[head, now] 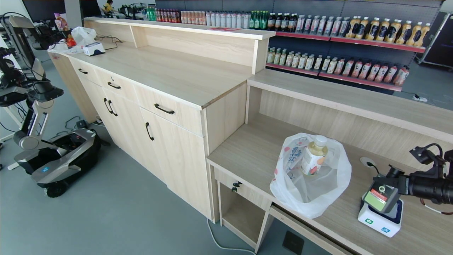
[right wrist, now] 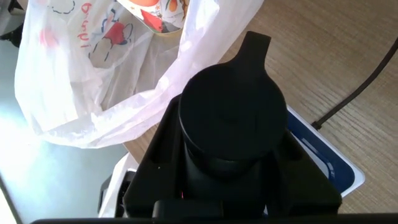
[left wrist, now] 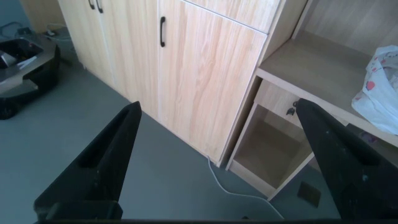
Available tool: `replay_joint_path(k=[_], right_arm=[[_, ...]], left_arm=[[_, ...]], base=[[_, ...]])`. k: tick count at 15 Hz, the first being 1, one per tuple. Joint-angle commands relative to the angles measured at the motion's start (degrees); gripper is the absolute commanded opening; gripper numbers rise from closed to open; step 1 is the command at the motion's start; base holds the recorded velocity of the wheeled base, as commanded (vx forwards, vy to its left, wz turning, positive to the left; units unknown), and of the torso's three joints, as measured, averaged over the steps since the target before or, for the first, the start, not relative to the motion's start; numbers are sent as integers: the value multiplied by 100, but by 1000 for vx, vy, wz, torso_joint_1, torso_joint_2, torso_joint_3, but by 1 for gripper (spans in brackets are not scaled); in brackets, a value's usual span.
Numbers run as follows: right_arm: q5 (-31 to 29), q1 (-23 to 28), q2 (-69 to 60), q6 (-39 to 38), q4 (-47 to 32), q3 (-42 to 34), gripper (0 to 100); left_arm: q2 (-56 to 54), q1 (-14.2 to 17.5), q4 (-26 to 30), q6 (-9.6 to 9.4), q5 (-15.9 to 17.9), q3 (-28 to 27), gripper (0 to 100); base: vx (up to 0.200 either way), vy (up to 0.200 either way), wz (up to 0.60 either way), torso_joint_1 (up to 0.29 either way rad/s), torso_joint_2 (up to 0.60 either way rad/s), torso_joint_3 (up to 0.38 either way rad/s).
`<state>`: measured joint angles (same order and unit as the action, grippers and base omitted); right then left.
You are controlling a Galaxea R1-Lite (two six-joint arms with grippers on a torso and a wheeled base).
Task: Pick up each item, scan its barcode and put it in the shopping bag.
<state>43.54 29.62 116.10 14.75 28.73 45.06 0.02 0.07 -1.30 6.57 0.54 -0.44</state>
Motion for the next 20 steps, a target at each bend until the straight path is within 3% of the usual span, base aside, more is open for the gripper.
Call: replay_joint_path(k=[1,4,5,6,9,14,16,18,20], right_arm=[[5,-9,-369,10,18,3,0],[-136,61,-1942,406,1,-507,0],[-347,175,-2470,819,-34,-700,0],[-549,272,-3023,1715,-26,-946,0],[-549,342,-3182,2823,238,-972,0],[-522,-194,-3155,2919,915,-1131,0],[-215,-545,-2971,2893,932,-1122,0],[594,-1020,-2522,2761,915,-1122,0],[813,-1152,-2188,2832,967,-1148,0]], left_arm=[[-2,1,-1,2,-1,0,100],[-2,1,-1,2,-1,0,100],[-2,1,-1,2,-1,0,100],[-2,1,-1,2,-1,0,100],[-2,1,-1,2,-1,0,100],[-2,1,-1,2,-1,0,100],[-2,1,-1,2,-1,0,100],[-2,1,-1,2,-1,0,100],[-2,1,-1,2,-1,0,100]], base=[[0,0,0,0,0,0],[0,0,0,0,0,0],[0,0,0,0,0,0],[0,0,0,0,0,0],[0,0,0,0,0,0],[0,0,480,1,3,1],[0,0,0,0,0,0],[0,0,0,0,0,0],[0,0,0,0,0,0]])
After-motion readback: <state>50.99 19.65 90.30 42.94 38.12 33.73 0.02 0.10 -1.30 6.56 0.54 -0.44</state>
